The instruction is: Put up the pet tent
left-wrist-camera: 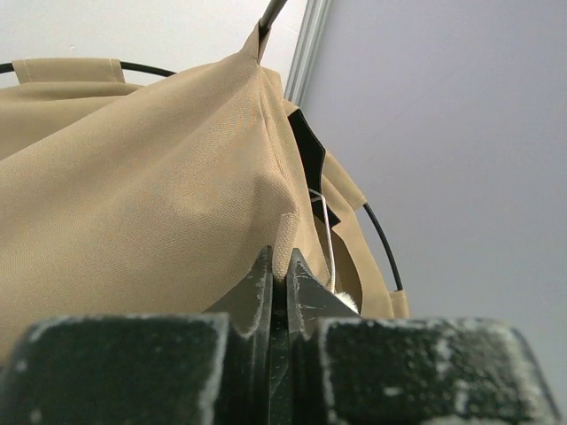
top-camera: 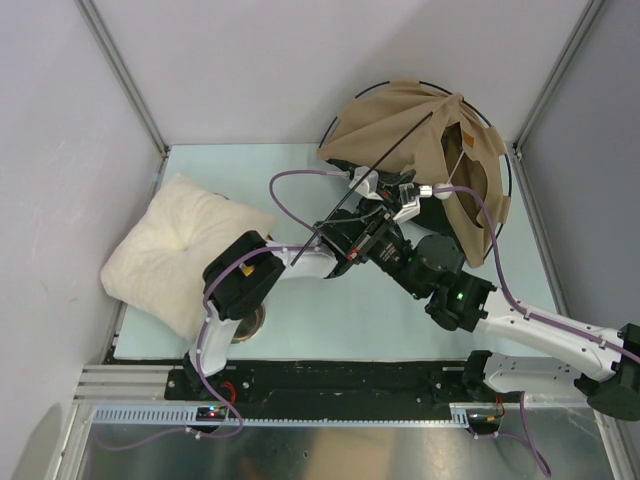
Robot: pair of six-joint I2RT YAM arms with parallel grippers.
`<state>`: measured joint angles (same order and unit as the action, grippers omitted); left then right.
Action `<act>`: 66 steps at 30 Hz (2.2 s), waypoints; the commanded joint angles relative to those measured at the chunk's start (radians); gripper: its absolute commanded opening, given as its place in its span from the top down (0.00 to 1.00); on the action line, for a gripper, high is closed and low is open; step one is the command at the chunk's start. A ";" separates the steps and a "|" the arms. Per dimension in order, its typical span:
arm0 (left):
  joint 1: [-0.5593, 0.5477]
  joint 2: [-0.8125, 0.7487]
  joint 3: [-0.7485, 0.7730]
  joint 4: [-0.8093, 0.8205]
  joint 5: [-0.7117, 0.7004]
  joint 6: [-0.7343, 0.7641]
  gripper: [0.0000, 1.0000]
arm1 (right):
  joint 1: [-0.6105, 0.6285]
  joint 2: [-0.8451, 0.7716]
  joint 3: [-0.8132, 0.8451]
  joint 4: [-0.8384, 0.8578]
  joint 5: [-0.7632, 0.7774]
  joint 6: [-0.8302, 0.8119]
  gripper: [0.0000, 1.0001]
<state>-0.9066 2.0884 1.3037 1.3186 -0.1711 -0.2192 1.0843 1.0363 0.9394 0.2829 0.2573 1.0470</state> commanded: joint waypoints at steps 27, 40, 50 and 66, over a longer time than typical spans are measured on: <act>0.026 -0.172 -0.277 0.136 0.153 -0.113 1.00 | -0.048 -0.231 -0.041 -0.315 0.181 -0.345 1.00; 0.023 -0.329 -0.541 0.139 0.266 -0.159 1.00 | -0.053 -0.321 -0.182 -0.480 0.192 -0.238 1.00; 0.023 -0.556 -0.714 -0.011 0.290 -0.291 1.00 | -0.101 -0.365 -0.182 -0.533 0.150 -0.137 1.00; -0.008 -0.825 -0.790 -0.451 0.316 -0.256 1.00 | -0.088 -0.274 -0.164 -0.132 0.038 -0.250 1.00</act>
<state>-0.8833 1.3373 0.5449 0.9997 0.0898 -0.4885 1.0088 0.7654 0.7410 -0.0452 0.2371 0.8837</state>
